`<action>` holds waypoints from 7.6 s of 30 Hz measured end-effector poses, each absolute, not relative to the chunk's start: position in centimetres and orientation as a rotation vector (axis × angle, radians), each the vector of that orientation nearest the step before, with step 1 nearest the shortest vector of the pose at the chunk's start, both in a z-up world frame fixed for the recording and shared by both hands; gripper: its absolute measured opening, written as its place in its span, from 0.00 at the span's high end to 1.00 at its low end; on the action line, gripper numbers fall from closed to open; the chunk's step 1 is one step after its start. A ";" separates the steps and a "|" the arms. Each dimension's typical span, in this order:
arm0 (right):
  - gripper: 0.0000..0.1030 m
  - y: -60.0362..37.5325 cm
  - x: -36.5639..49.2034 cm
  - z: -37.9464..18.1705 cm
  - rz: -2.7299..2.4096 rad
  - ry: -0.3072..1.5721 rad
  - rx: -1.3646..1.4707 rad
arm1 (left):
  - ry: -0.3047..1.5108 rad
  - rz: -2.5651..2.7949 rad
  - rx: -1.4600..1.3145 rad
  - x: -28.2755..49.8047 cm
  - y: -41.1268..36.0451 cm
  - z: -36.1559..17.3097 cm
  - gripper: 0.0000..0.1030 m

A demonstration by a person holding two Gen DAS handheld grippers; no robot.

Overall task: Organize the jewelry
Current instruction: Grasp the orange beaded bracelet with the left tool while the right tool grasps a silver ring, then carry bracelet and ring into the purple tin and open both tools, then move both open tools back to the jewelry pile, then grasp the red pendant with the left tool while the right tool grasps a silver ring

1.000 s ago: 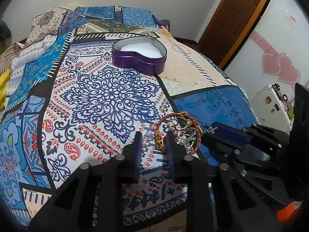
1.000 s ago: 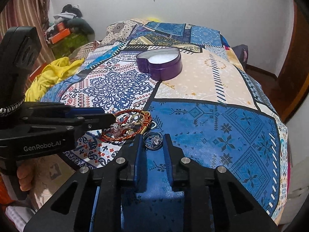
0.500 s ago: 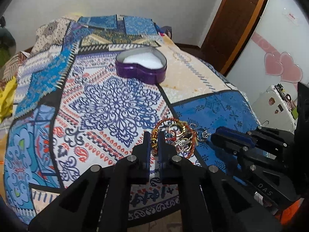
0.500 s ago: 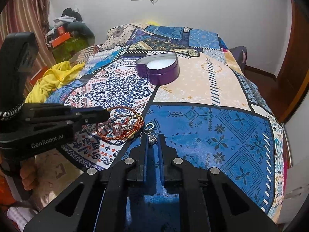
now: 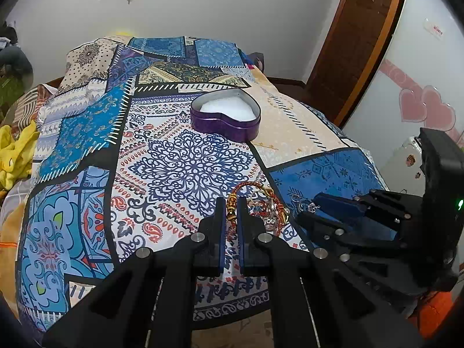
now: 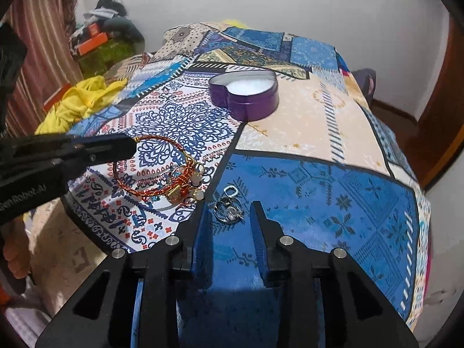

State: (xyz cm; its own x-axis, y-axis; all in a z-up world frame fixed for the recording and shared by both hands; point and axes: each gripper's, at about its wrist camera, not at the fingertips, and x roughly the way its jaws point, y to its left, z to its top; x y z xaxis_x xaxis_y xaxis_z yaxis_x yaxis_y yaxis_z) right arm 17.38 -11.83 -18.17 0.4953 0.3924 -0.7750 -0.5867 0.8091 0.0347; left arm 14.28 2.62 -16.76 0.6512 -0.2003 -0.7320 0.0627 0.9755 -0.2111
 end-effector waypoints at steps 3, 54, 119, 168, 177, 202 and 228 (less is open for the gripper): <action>0.81 -11.4 17.2 -18.3 0.598 0.852 -0.273 | 0.838 -0.150 -0.176 14.2 2.8 -16.5 0.95; 0.81 -9.2 26.3 -11.7 0.585 0.647 -0.187 | 0.682 -0.121 -0.072 25.8 4.9 -11.5 0.95; 0.66 -12.2 20.7 -7.6 0.578 0.646 -0.170 | 0.755 -0.157 0.000 18.7 2.8 -9.3 0.56; 0.66 -14.4 17.7 -16.8 0.618 0.871 -0.186 | 0.981 -0.282 -0.059 16.3 -1.2 -19.9 0.81; 0.76 -13.1 18.2 -17.7 0.639 0.881 -0.226 | 0.955 -0.290 -0.062 16.0 -0.9 -19.6 0.87; 0.88 -13.4 17.9 -15.0 0.618 0.783 -0.215 | 0.845 -0.242 -0.091 15.3 1.3 -15.4 0.87; 0.88 -12.6 22.0 -10.3 0.589 0.638 -0.137 | 0.747 -0.210 -0.120 20.1 4.4 -12.3 0.87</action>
